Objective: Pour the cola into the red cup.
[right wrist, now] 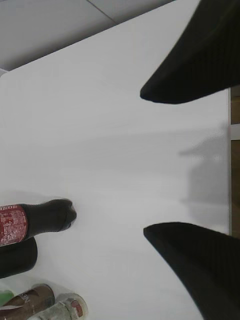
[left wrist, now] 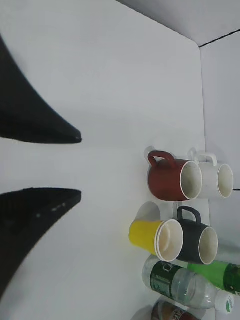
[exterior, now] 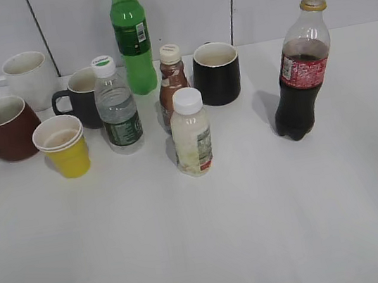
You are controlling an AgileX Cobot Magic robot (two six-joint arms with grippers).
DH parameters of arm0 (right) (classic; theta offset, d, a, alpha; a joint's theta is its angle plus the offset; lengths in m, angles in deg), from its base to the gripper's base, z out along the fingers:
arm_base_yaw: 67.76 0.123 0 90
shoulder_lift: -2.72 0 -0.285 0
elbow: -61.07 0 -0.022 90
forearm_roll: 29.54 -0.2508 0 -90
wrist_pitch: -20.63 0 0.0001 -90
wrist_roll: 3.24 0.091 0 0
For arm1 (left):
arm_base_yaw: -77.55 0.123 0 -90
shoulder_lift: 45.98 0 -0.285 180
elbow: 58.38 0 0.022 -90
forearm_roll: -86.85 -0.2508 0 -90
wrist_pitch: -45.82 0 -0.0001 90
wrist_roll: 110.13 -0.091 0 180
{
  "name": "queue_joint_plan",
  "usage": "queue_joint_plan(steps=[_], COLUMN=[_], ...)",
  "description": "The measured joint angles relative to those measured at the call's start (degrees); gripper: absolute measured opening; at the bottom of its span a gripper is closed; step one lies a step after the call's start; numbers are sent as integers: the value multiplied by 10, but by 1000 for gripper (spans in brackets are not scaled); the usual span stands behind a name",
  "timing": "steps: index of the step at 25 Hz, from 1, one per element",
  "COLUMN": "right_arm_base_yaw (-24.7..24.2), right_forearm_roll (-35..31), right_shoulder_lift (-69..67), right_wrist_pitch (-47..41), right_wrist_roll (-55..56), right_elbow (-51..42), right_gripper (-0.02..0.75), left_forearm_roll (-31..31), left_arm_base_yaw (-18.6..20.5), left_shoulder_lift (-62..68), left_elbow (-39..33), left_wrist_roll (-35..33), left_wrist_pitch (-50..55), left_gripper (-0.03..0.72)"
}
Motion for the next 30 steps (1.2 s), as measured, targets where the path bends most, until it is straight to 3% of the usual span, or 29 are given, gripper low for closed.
queue_joint_plan(steps=[30], right_arm_base_yaw=[0], right_forearm_roll=[0], right_shoulder_lift=[0], right_wrist_pitch=[0], right_wrist_roll=[0], right_elbow=[0], right_gripper=[554], left_forearm_roll=[0], left_arm_base_yaw=[0], left_shoulder_lift=[0], left_elbow=[0], left_wrist_roll=[0], left_wrist_pitch=[0], left_gripper=[239])
